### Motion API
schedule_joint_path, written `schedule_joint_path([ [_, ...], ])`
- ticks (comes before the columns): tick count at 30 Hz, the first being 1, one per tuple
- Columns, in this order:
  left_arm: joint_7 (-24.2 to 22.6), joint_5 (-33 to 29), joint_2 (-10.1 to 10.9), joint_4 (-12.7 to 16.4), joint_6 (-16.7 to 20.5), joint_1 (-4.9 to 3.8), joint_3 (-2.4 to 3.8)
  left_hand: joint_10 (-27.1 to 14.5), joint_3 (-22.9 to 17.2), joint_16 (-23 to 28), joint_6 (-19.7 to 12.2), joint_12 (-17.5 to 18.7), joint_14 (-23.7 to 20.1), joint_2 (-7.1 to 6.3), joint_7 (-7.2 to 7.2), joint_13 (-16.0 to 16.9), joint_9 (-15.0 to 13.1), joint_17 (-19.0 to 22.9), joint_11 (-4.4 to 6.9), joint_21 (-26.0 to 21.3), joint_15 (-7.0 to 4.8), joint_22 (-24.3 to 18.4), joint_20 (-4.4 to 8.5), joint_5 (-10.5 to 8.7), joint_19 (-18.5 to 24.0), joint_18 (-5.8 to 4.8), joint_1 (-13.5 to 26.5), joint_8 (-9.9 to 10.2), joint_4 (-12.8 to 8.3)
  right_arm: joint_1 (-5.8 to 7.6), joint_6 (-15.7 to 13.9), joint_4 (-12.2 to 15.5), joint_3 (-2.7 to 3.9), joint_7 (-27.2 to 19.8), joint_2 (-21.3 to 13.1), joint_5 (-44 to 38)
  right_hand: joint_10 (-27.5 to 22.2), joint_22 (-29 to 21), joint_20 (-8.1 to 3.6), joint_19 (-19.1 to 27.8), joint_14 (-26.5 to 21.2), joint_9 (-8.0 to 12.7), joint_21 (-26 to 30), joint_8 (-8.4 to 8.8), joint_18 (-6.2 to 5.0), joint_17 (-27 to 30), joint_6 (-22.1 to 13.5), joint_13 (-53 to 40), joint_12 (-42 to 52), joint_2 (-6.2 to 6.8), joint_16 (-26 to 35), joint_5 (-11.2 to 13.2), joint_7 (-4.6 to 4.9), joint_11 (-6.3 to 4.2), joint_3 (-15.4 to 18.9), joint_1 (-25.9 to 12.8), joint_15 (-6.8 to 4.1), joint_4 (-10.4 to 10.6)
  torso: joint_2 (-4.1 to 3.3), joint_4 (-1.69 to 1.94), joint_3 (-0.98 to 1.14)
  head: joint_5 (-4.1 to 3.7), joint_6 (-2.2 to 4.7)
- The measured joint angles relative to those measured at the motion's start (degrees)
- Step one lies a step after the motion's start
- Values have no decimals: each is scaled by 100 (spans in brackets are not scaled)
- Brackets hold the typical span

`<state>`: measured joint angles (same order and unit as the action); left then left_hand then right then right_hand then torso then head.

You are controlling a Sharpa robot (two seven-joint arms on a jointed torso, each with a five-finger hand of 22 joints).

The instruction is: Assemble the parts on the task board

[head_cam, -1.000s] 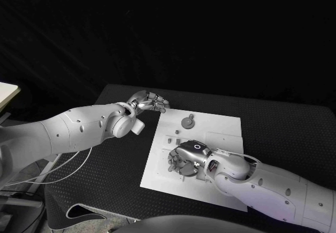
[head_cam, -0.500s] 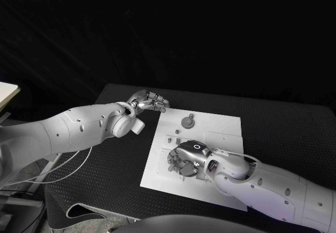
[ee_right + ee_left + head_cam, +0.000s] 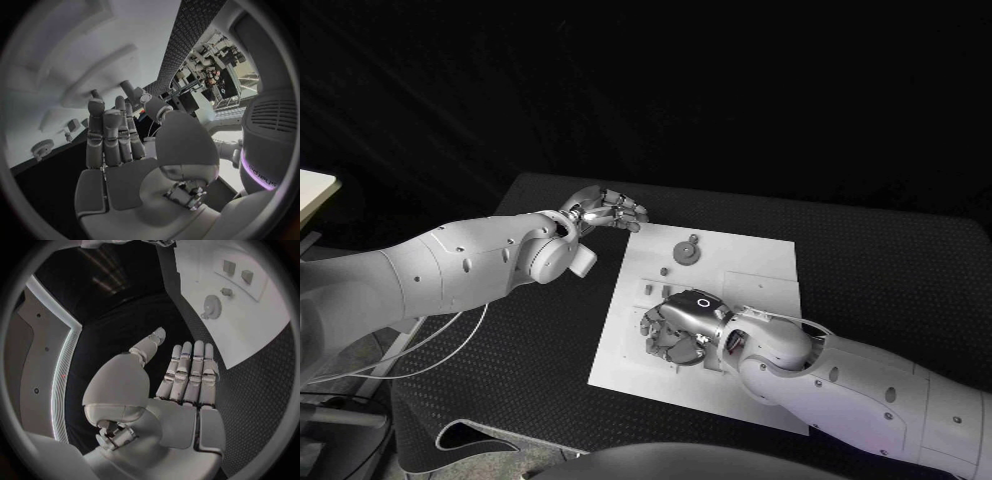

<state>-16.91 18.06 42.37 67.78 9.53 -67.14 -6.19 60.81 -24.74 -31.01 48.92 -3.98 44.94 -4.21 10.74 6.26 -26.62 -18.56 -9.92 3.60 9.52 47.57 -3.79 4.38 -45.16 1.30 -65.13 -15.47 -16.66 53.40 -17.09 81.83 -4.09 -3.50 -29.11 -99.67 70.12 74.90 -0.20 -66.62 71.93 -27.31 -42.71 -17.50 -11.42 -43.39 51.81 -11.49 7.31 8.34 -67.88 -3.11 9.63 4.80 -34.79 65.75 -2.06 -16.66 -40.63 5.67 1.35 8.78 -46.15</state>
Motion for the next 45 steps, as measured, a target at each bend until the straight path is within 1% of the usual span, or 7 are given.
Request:
schedule_joint_path([
  [19,4,0,10,8,-1,0,0,0,0,0,0,0,0,0,0,-4,0,-10,0,0,0,-5,0,0,0,0,0,0,0,1,-59,46,-2,-2,-20,46,20,4,21,18,1,-14,-23,0,0,24,23,-59,-7,-34,-35,0,-23,-40,94,34,1,1,0,2,0,-10,-3],
  [27,5,0,16,-10,-1,0,0,0,0,0,0,0,0,0,0,-4,5,-17,0,0,0,-11,0,0,0,0,0,0,0,104,-85,292,-5,-44,-282,201,-467,3,63,184,-188,69,1,217,1,38,-417,29,-299,319,-35,0,87,157,490,-320,188,19,3,-1,3,-17,14],
  [34,5,-4,51,-57,-2,0,-1,0,16,22,-11,0,0,29,11,-4,4,-25,0,0,0,-18,0,0,0,0,30,0,16,482,-165,780,50,-126,-722,607,-515,3,82,202,-218,74,6,252,2,37,-490,-5,-259,293,-112,2,122,188,765,-778,214,164,5,-25,10,-88,103],
  [37,5,-11,37,-86,-5,0,-2,0,18,22,-20,0,0,55,20,-4,10,-37,0,0,0,-26,0,0,0,-1,55,0,18,720,-196,935,114,-148,-995,1054,-111,3,84,199,-247,55,38,207,0,47,-447,-163,-18,155,-130,23,141,31,908,-1090,100,299,5,-40,12,-138,151],
  [40,5,-16,3,-157,-10,1,-2,0,34,44,-20,0,0,51,20,-6,10,-51,0,0,0,-33,0,0,0,0,116,0,34,976,-252,1007,135,-144,-1269,1534,380,2,94,255,-326,-18,67,73,-24,72,-213,-455,338,14,-132,23,23,-97,1008,-1231,-25,327,9,-60,14,-181,197],
  [43,0,-21,-16,-270,-11,2,-3,0,50,45,-20,0,0,68,20,-11,15,-59,0,0,0,-39,0,0,0,0,162,0,18,1221,-235,1059,138,-75,-1538,1941,555,2,101,264,-309,-285,102,-172,-324,33,12,-1905,1767,-153,-270,45,-197,-386,1297,-1237,-311,145,17,-84,10,-219,247],
  [45,-4,-24,-20,-329,-10,2,-3,0,50,45,-20,0,0,68,20,-10,16,-59,0,0,0,-39,0,0,0,-1,161,0,18,1346,-121,1065,143,34,-1664,2171,115,2,79,236,-286,-438,103,-252,-372,-170,12,-3106,2988,-191,-598,45,-241,-466,1425,-1288,-351,97,25,-112,7,-245,279],
])
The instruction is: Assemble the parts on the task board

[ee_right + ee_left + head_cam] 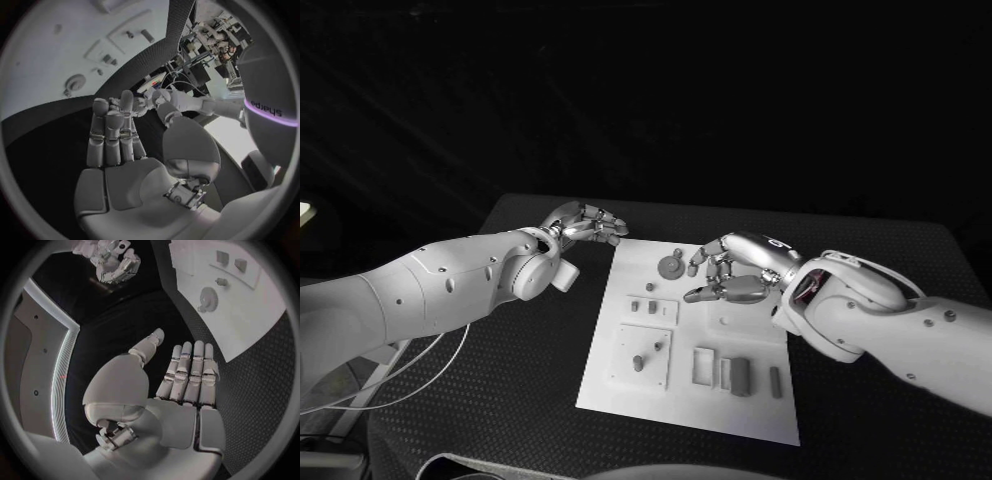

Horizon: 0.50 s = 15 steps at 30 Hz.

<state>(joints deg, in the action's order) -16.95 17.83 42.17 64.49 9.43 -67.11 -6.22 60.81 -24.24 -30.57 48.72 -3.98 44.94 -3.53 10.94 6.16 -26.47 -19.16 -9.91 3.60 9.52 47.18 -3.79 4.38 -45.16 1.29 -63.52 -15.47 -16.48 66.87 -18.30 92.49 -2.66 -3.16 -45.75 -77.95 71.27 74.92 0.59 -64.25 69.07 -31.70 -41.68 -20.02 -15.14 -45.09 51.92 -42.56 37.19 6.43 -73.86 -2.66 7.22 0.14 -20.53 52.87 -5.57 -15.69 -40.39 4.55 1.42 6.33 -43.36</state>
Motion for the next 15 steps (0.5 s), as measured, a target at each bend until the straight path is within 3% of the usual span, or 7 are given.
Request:
schedule_joint_path([
  [2,-3,-3,-19,-69,1,0,-2,0,0,0,0,0,0,0,0,0,0,0,0,0,0,0,0,0,0,0,0,0,0,89,192,9,7,201,-124,242,-273,0,-9,-48,-7,-97,1,-45,0,-169,2,-773,839,-125,-259,-18,-39,0,33,-107,-6,73,8,-27,-1,-19,29],
  [3,-4,-4,-28,-92,1,0,-3,0,0,0,0,0,0,0,0,0,0,-1,0,0,0,0,0,0,0,0,0,0,0,103,275,19,7,301,-176,326,-389,0,-29,-68,-10,-165,-32,-96,1,-275,47,-1187,1317,-125,-427,-18,-95,-28,41,-107,-9,89,12,-40,-4,-28,42],
  [7,-6,-7,-44,-127,1,5,-12,0,0,0,0,0,0,0,0,0,0,-5,0,0,0,0,0,0,0,0,0,0,0,103,619,64,-41,785,-347,608,-478,0,-119,-200,-8,-356,-202,-179,10,-526,105,-2071,2361,-294,-847,-18,-157,-37,0,-277,-90,282,37,-86,-5,-64,82],
  [10,-7,-8,-44,-152,0,20,-21,0,0,0,0,0,0,21,0,0,0,-5,0,0,0,-5,0,0,0,1,21,0,0,101,990,118,-115,1225,-427,812,-478,0,-175,-295,38,-419,-303,-179,59,-620,176,-2240,2627,-358,-1005,-18,-224,-38,32,-565,-128,505,60,-115,-4,-77,87],
  [12,-7,-10,-45,-156,-3,38,-30,0,0,0,0,0,0,21,0,0,-1,-5,0,0,0,-5,0,0,0,1,21,0,0,98,1385,134,-161,1618,-466,971,-478,0,-184,-304,75,-450,-333,-179,68,-710,192,-2291,2717,-513,-1062,-18,-238,-39,38,-832,-111,753,74,-132,-3,-91,83],
  [13,-7,-10,-47,-156,-5,45,-31,0,0,0,0,0,0,22,0,0,-1,-5,0,0,0,-5,0,0,0,0,21,0,0,103,1546,137,-205,1776,-485,1037,-479,0,-206,-323,86,-450,-336,-156,98,-681,182,-2298,2717,-612,-1063,-18,-227,-39,57,-1084,-120,974,81,-139,-3,-104,79],
  [15,-7,-11,-44,-153,-10,55,-33,0,0,13,0,0,0,21,0,-1,-1,-11,0,0,0,-4,0,0,0,0,21,0,0,96,1861,169,-330,2107,-551,1162,-483,0,-256,-296,87,-454,-336,-111,137,-672,136,-2308,2733,-628,-1065,-18,-181,-44,49,-1183,-120,1083,94,-157,0,-141,62],
])
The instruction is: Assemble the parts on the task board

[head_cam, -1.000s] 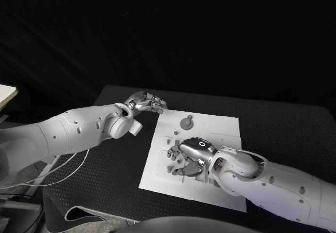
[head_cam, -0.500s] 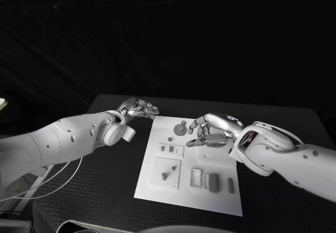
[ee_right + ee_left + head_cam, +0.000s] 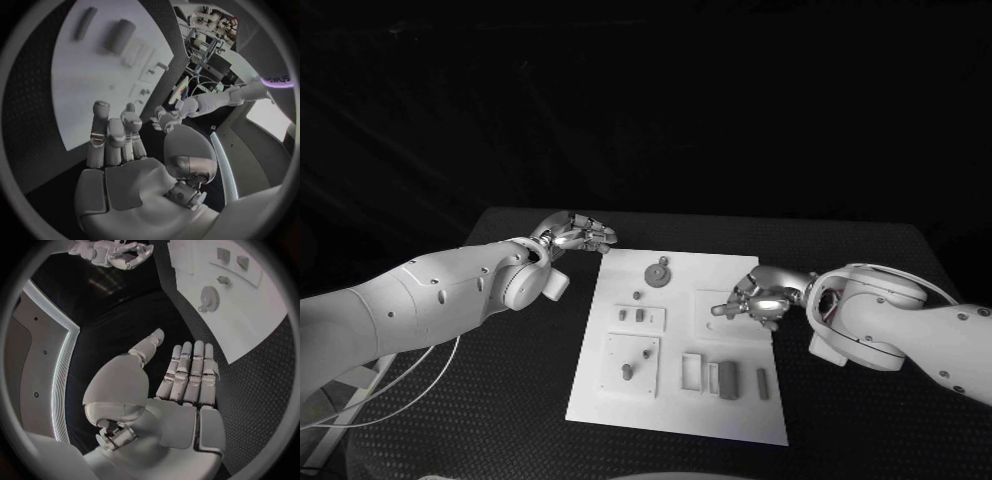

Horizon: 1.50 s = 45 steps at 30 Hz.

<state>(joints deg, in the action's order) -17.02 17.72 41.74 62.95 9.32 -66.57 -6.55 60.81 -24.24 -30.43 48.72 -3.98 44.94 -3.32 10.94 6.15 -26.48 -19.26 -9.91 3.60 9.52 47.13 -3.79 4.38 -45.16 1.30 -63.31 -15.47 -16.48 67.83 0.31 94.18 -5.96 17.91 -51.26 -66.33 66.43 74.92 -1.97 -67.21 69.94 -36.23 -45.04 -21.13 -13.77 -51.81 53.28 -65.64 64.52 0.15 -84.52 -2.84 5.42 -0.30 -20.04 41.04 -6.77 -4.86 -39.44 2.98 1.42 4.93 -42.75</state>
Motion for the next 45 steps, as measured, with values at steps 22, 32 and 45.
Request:
schedule_joint_path([
  [22,1,-5,-8,38,-16,30,-18,0,0,8,0,0,0,0,0,-9,6,-13,0,0,0,-7,0,0,0,0,0,0,0,-96,1015,-3,-274,1167,176,234,-20,-1,-99,47,14,-28,-181,151,61,-228,71,45,132,311,-102,-38,-79,-20,-115,-203,15,401,32,-53,-20,-180,-99],
  [32,5,-6,3,69,-25,31,-26,0,0,8,0,0,0,0,0,-8,6,-15,0,0,0,-12,0,0,0,0,-1,0,0,-291,978,-125,-333,1212,308,294,-20,-1,-98,47,25,-27,-188,173,85,-244,79,56,155,311,-102,-38,-86,-20,-115,-203,14,401,29,-53,-30,-180,-151],
  [45,6,-7,9,86,-36,31,-27,0,0,30,0,0,0,0,0,-13,6,-17,0,0,0,-12,0,0,0,0,-1,0,0,-382,871,-270,-325,1223,506,321,-20,-1,-117,68,25,-56,-211,217,91,-231,82,71,155,334,-102,-38,-88,-20,-83,-180,14,368,28,-65,-31,-158,-165],
])
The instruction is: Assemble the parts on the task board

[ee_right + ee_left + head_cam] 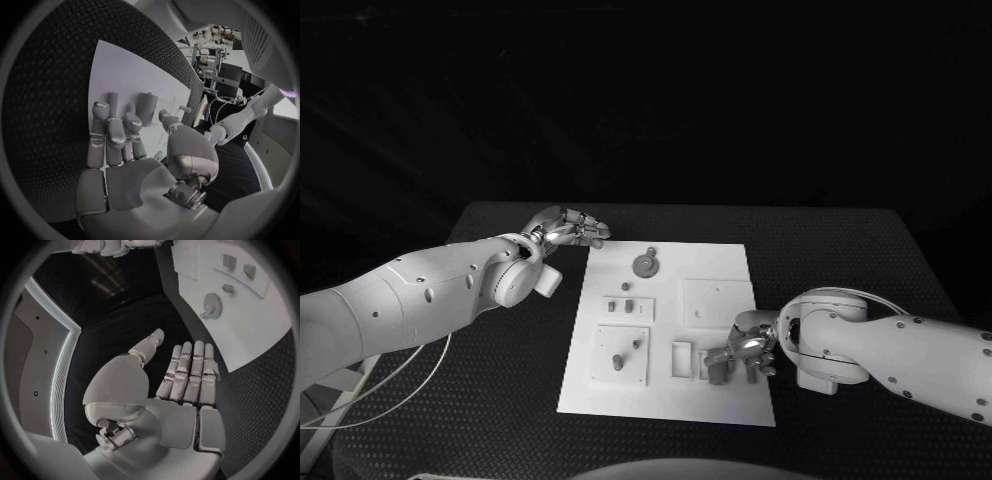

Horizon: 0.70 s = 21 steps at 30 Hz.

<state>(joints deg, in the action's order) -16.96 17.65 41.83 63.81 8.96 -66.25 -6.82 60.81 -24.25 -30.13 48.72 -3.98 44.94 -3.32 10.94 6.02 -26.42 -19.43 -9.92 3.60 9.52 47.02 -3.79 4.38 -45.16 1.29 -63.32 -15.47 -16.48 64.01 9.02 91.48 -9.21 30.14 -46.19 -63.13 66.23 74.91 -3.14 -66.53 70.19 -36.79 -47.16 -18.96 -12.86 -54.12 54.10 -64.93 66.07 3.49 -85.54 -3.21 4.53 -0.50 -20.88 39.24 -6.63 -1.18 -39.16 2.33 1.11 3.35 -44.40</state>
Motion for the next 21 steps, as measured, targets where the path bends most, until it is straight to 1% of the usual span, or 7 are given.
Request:
schedule_joint_path([
  [2,0,0,1,1,-2,0,0,0,0,0,0,0,0,0,0,0,5,-6,0,0,0,0,0,0,0,0,0,0,0,-14,-11,-12,5,-1,31,2,0,0,0,0,0,0,0,5,2,0,4,7,0,0,0,0,-4,0,16,0,0,-16,0,0,-1,3,-2],
  [3,1,0,1,2,-3,0,0,0,0,0,0,0,0,0,0,0,5,-6,0,0,0,0,0,0,0,0,0,0,0,-24,-14,-15,7,-3,46,3,-59,0,1,2,2,64,0,82,2,0,53,7,0,0,0,0,1,-18,23,0,-2,-23,0,0,-2,3,-2],
  [4,1,0,1,3,-4,0,0,0,0,0,0,0,0,0,0,0,5,-6,0,0,0,0,0,0,0,0,0,0,0,-36,-14,-16,6,-5,55,3,-251,0,0,2,4,69,-12,86,2,4,92,14,0,-4,0,0,10,-42,33,4,-4,-33,-1,-1,-2,5,-2],
  [8,1,-1,11,10,-7,0,-1,0,0,0,0,0,0,0,0,0,5,-5,0,0,0,0,0,0,0,0,0,0,0,-64,-13,-8,1,-13,73,-13,-319,0,0,2,14,30,-29,76,1,15,92,27,22,-72,0,0,31,-56,61,133,-14,-179,-1,-1,-2,13,-9],
  [14,4,-1,37,16,-9,0,-1,0,0,0,0,0,0,-10,0,0,4,-5,0,0,0,1,0,0,0,0,10,0,0,-69,-12,-31,-19,-32,103,-77,-355,0,0,1,52,3,-56,100,0,31,104,70,31,-253,0,1,59,-68,164,373,-50,-759,-1,-1,-4,21,-15],
  [19,6,-1,37,28,-13,0,-1,0,0,0,0,0,0,-23,0,1,4,-10,0,0,0,1,0,0,0,0,23,0,0,-65,-18,-23,-31,-55,108,-129,-355,0,0,1,71,3,-65,120,1,54,108,120,56,-492,0,11,61,-69,156,489,-31,-1451,-1,-1,-5,25,-19],
  [21,7,-1,39,29,-14,0,-1,0,0,0,0,0,0,-23,0,1,4,-10,0,0,0,1,0,0,0,0,23,0,0,-65,-21,-15,-32,-64,108,-145,-355,0,1,1,72,4,-78,177,1,59,128,130,72,-531,0,17,43,-70,76,616,-32,-1548,-1,-2,-6,26,-21],
])
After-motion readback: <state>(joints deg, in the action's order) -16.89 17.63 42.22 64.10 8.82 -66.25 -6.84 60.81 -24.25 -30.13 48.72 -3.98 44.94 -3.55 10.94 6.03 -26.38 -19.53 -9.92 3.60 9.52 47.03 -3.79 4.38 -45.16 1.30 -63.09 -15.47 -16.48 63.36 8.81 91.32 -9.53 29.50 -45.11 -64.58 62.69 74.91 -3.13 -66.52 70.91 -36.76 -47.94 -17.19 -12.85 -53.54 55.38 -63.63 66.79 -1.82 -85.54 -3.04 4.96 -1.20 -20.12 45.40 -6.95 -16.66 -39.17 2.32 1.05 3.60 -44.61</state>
